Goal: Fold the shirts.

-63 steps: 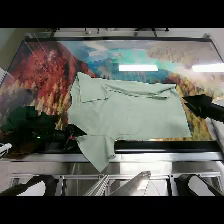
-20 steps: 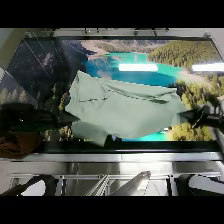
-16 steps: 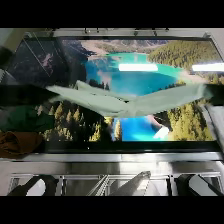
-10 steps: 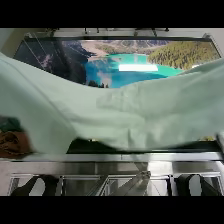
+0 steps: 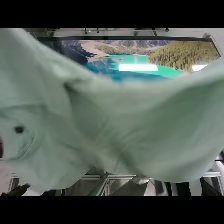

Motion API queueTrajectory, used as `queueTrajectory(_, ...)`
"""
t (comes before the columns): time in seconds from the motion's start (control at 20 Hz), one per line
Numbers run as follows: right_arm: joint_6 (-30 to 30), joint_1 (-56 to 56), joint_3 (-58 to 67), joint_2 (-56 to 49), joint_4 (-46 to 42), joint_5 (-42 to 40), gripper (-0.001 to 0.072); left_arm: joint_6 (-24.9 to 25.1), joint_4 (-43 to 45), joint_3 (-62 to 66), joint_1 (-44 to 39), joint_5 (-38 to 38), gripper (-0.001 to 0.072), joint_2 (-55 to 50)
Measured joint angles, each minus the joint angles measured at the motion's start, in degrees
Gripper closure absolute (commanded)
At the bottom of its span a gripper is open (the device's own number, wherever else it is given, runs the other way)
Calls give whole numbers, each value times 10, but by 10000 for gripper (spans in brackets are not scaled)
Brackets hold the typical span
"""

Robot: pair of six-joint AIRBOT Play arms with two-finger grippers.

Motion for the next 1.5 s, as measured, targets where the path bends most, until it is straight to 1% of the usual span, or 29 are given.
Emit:
queueTrajectory(0.05,-3,10,-23,-17,-23,-12,694,2,6,-19,-6,-1,683,-33)
queueTrajectory(0.15,-29,40,-81,-60,-52,-45,695,13,15,-50,-23,-6,683,-101)
queueTrajectory(0.35,-105,110,-163,-188,-70,-147,695,25,45,-58,-64,-24,683,-256)
queueTrajectory(0.45,-154,136,-177,-272,-39,-188,696,25,63,-27,-84,-30,684,-340)
queueTrajectory(0.55,-197,150,-175,-359,8,-207,695,8,81,15,-97,-33,684,-409)
queueTrajectory(0.65,-224,157,-154,-438,41,-205,696,-17,99,63,-104,-35,684,-468)
queueTrajectory(0.75,-234,161,-124,-495,59,-184,696,-40,109,90,-106,-35,684,-502)
queueTrajectory(0.85,-234,161,-99,-530,69,-157,696,-55,115,85,-103,-36,684,-513)
queueTrajectory(0.95,-226,156,-85,-547,61,-136,696,-63,123,66,-100,-28,684,-515)
queueTrajectory(1.05,-203,144,-78,-556,12,-124,696,-76,130,41,-97,-10,684,-516)
queueTrajectory(1.3,-125,108,-73,-566,-151,-110,696,-100,136,-35,-97,11,685,-517)
queueTrajectory(1.5,-104,96,-75,-579,-224,-111,696,-108,138,-86,-97,-5,685,-517)
